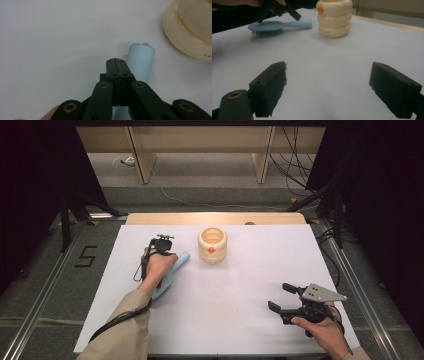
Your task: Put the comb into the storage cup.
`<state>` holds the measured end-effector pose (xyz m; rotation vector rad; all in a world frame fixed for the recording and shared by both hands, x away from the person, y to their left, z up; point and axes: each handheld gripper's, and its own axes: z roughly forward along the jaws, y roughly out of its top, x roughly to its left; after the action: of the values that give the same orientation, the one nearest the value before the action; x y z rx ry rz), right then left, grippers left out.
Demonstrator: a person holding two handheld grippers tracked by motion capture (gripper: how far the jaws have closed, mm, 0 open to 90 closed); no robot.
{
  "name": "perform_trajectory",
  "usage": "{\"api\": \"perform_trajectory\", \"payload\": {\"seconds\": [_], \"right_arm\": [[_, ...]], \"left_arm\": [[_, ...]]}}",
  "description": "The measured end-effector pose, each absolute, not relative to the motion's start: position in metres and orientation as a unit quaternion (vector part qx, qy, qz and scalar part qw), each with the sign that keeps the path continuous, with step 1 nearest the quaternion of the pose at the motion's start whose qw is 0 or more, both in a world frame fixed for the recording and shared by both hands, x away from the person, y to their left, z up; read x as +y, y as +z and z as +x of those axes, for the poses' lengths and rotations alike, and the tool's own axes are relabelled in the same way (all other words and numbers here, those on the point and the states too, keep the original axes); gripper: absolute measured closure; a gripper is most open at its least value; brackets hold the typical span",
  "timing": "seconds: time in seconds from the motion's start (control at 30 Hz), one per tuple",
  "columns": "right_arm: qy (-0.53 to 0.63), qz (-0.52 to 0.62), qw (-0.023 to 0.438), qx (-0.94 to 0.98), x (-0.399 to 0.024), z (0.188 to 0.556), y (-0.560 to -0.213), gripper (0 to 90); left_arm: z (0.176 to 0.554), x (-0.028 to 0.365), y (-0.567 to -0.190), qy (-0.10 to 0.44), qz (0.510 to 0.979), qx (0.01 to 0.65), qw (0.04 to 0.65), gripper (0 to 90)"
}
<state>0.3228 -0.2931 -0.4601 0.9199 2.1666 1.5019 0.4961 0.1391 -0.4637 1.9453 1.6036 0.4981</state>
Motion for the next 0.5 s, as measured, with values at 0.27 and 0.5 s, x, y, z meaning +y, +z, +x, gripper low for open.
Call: {"api": "perform_trajectory", "payload": {"seconds": [0.27, 0.5], "right_arm": [[0.529, 0.326, 0.173, 0.765, -0.2930, 0.3228, -0.4605, 15.1], [0.529, 0.326, 0.175, 0.764, -0.2930, 0.3230, -0.4603, 15.1]], "left_arm": [[0.5025, 0.1365, -0.4680, 0.174, 0.729, 0.608, 0.264, 89.9], [0.5008, 0.1322, -0.4692, 0.159, 0.741, 0.600, 0.255, 90.0]]}}
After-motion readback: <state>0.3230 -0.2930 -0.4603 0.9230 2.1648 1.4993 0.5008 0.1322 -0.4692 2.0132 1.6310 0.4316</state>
